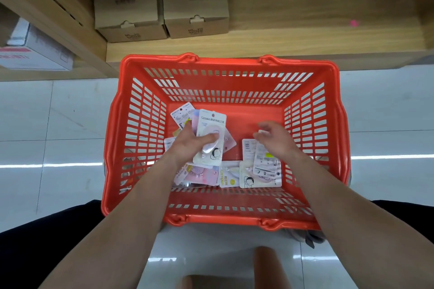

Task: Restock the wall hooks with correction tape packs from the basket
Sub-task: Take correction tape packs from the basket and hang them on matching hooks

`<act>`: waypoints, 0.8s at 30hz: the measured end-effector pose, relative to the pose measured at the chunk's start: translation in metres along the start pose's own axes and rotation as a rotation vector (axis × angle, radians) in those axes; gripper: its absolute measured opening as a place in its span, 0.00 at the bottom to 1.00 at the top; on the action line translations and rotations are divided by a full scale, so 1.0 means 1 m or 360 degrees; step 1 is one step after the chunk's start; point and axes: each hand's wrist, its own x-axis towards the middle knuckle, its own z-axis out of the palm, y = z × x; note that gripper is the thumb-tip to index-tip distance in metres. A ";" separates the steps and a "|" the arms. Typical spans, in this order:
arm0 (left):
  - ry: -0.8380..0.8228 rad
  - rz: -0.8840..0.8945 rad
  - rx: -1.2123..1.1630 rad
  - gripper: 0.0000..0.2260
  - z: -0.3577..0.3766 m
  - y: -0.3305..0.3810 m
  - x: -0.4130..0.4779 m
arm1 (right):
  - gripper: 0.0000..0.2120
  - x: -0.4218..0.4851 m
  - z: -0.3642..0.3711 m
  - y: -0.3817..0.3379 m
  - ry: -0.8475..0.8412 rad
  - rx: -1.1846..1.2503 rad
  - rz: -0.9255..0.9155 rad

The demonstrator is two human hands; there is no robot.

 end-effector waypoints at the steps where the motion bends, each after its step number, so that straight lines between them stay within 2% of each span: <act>1: 0.0033 -0.0031 -0.0011 0.21 -0.002 -0.003 0.002 | 0.25 0.001 0.001 0.010 -0.0028 -0.0227 0.0076; 3: 0.0079 -0.0034 -0.0025 0.18 -0.003 -0.003 0.003 | 0.34 0.002 0.008 0.023 -0.0071 -0.0485 0.0128; 6: 0.0094 -0.0030 -0.0032 0.17 0.001 0.000 0.001 | 0.40 0.000 0.011 0.027 0.0008 -0.0405 0.0177; 7: 0.0097 -0.0035 -0.0026 0.19 0.003 0.001 0.000 | 0.37 0.000 0.010 0.026 0.0075 -0.0316 0.0173; 9: 0.0108 -0.0052 -0.0036 0.21 0.004 -0.001 0.001 | 0.25 -0.001 0.009 0.022 0.0183 -0.0099 0.0154; 12: 0.0116 -0.0057 -0.0001 0.21 0.008 0.001 -0.003 | 0.11 -0.005 0.005 0.010 0.0088 0.0395 0.0128; 14: 0.0121 -0.0056 0.0014 0.23 0.010 0.004 -0.006 | 0.08 -0.010 0.000 -0.001 -0.0053 0.0618 0.0086; 17: 0.0110 -0.0021 0.0048 0.26 0.009 0.012 -0.013 | 0.05 -0.015 -0.010 -0.022 -0.0116 0.0697 0.0001; 20: 0.0168 0.0035 0.0023 0.30 0.005 0.026 -0.022 | 0.08 -0.021 -0.026 -0.046 -0.0064 0.0774 -0.0054; 22: 0.0245 0.0045 -0.0045 0.25 0.000 0.043 -0.036 | 0.08 -0.033 -0.040 -0.065 0.0024 0.0867 -0.0080; 24: 0.0330 0.0077 -0.0046 0.24 -0.009 0.058 -0.049 | 0.03 -0.048 -0.055 -0.082 0.0127 0.1016 -0.0115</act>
